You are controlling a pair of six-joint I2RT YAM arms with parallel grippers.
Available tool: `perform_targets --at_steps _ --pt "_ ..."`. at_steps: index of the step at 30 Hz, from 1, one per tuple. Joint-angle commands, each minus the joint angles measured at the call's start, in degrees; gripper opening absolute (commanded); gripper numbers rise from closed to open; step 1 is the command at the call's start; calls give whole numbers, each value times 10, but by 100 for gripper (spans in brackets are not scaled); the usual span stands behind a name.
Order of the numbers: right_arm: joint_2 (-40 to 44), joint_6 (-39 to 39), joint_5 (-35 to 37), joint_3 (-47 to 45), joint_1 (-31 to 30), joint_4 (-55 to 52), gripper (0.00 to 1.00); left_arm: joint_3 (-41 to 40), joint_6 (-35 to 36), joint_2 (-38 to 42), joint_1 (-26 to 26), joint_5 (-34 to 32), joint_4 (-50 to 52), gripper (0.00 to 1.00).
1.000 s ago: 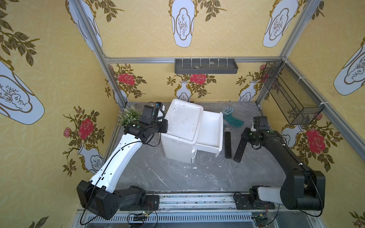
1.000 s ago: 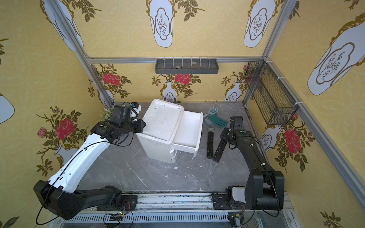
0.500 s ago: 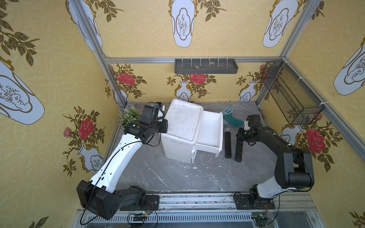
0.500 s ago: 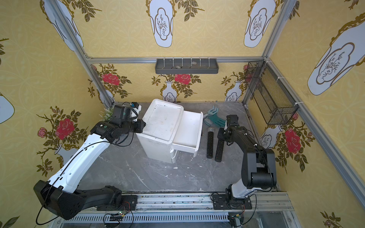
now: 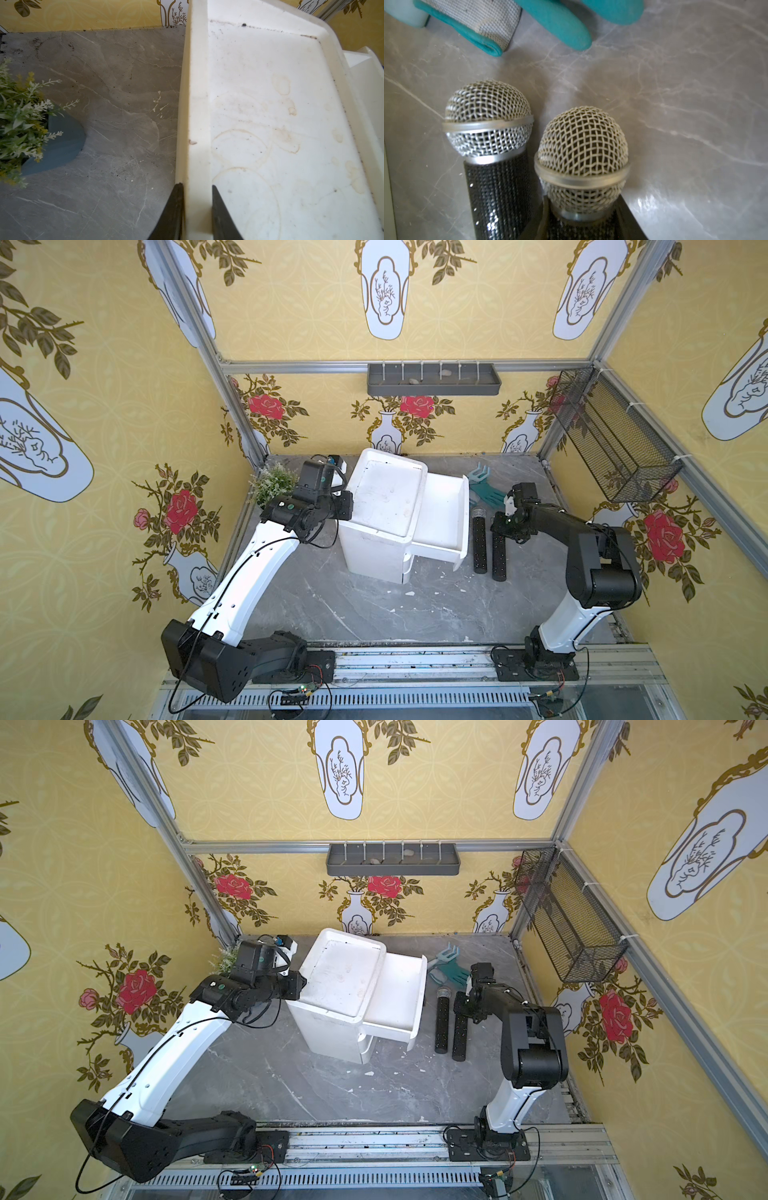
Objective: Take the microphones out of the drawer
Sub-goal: Place the microphone at the center of the board.
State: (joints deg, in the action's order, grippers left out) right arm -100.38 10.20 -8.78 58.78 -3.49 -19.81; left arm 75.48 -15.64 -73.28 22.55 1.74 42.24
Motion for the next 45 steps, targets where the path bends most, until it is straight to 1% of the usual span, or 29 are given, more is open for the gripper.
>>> perform_targets --at_steps 1,4,10,14,21,25,30,32,34,35,37,38,40,42,45 --pt "-12 -8 -6 8 -1 8 24 3 -32 -2 -1 16 -1 13" --pt "-27 -7 -2 14 0 4 29 1 -32 -2 -1 16 -2 13" --pt "-50 -5 -4 21 0 1 32 3 -31 -2 -1 17 -2 13" --pt "-50 -2 -6 24 0 -3 44 3 -31 -3 -1 17 -2 13" --pt "-24 3 -7 40 0 -20 60 3 -32 -4 -1 20 -4 13" --pt "4 9 8 56 0 -42 63 4 -32 -4 -1 19 -4 12" --pt "66 31 24 61 1 -69 63 4 -31 -3 -1 17 -4 13" --pt "96 44 19 54 1 -72 62 1 -30 -1 -1 16 -4 13" --pt "129 51 7 44 1 -77 58 -1 -31 0 -1 15 -4 11" --pt "144 53 2 39 1 -79 52 -2 -31 0 -1 15 -4 9" --pt "170 59 -13 30 1 -85 35 -2 -31 1 -1 15 -3 5" --pt "185 62 -24 26 0 -87 29 -2 -31 1 -1 14 -2 4" --pt "213 68 -48 18 1 -91 22 -1 -33 0 -1 13 -1 2" --pt "237 69 -80 11 1 -95 19 0 -35 -1 -1 14 0 0" --pt "262 76 -116 3 -1 -105 8 1 -37 -4 -1 15 1 0"
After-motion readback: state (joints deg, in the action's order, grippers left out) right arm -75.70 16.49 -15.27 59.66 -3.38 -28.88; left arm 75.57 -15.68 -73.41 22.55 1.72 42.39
